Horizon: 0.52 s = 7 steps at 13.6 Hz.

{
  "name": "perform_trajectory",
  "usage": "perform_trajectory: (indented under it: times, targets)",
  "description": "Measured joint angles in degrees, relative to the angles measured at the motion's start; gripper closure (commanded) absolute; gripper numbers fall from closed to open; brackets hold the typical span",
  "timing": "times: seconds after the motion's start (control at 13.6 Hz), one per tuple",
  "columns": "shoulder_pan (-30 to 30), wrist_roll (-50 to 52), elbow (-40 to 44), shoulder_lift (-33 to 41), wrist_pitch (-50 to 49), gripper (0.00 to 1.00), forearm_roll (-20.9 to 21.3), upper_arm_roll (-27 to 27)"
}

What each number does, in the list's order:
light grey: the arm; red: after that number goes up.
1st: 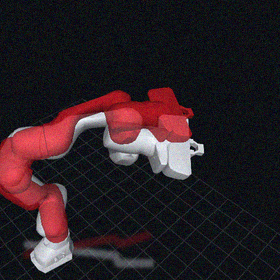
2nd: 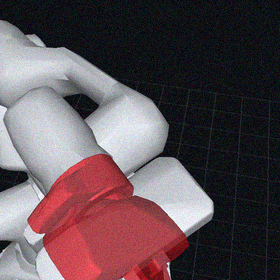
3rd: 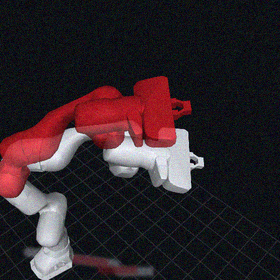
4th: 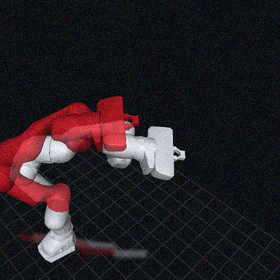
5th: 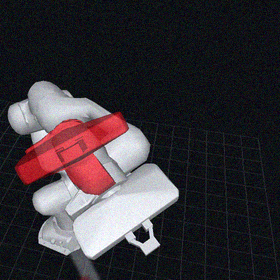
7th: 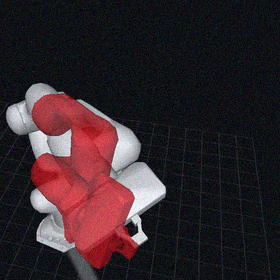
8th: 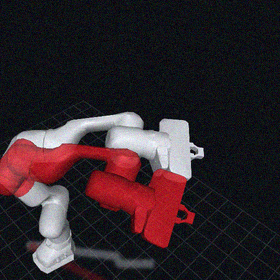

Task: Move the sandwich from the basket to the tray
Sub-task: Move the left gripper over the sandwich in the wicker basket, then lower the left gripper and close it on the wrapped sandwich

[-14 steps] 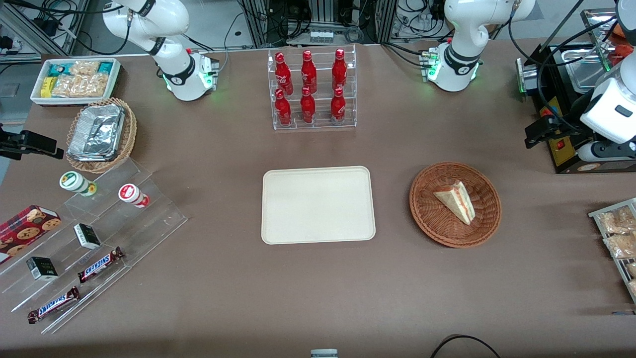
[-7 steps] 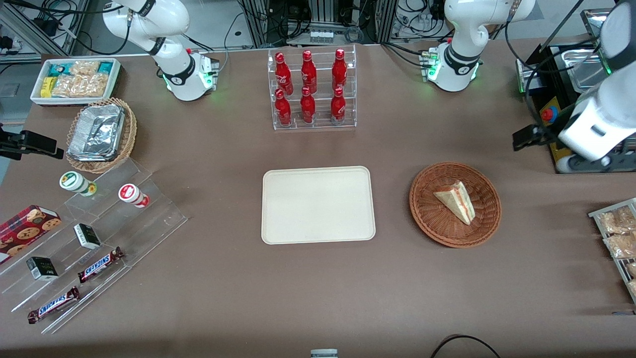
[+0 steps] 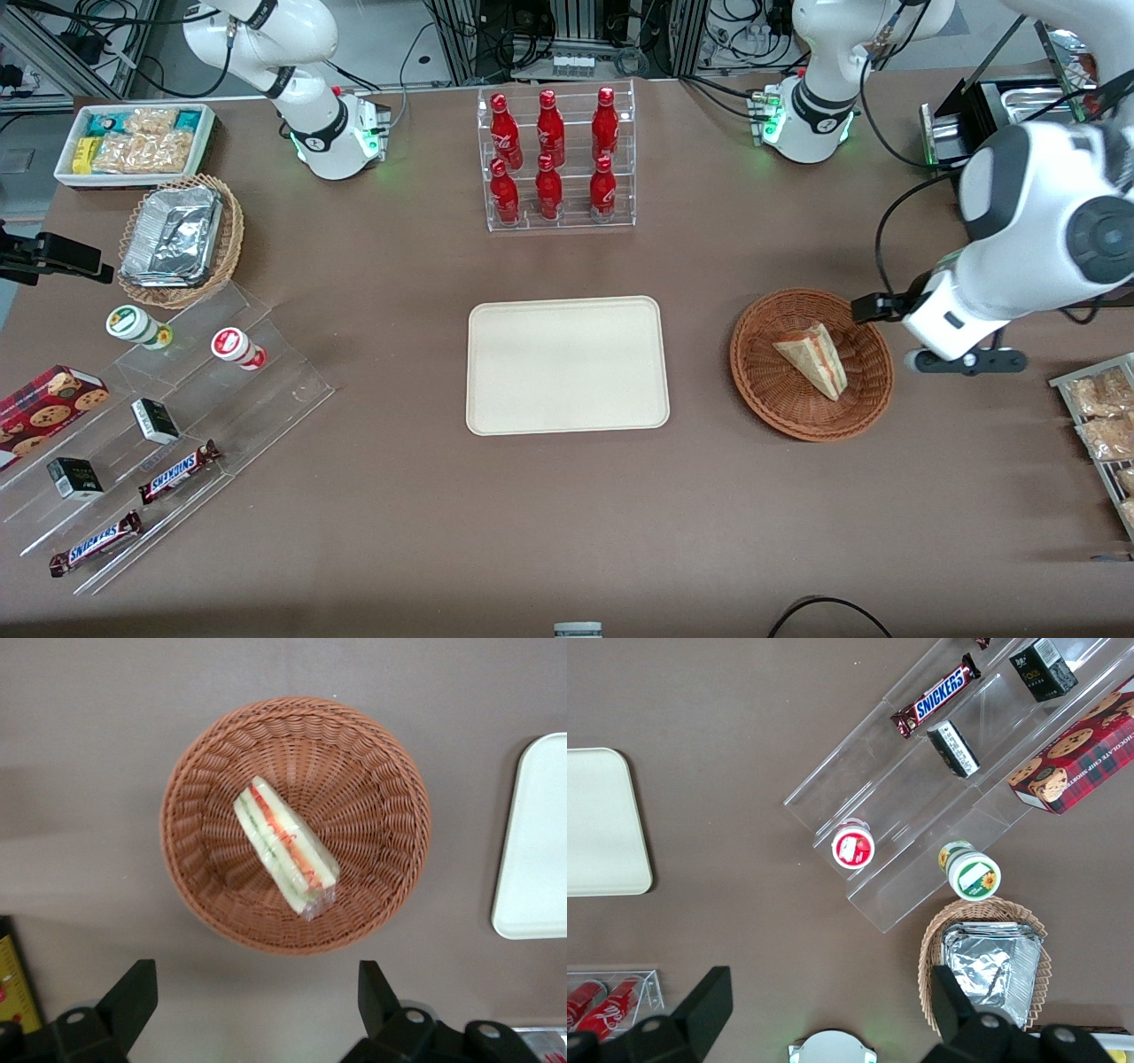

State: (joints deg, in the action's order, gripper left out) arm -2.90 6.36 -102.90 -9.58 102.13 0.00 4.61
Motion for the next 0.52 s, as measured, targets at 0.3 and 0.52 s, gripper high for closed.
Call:
perform_trajectory:
  times: [0.3, 0.52]
  targets:
    - [-0.02, 5.26, -8.15, 0.01, 9.84, 0.0, -0.01, 1.92]
    - [-0.04, 16.89, -11.13, 0.31, 14.55, 0.0, 0.0, 3.11]
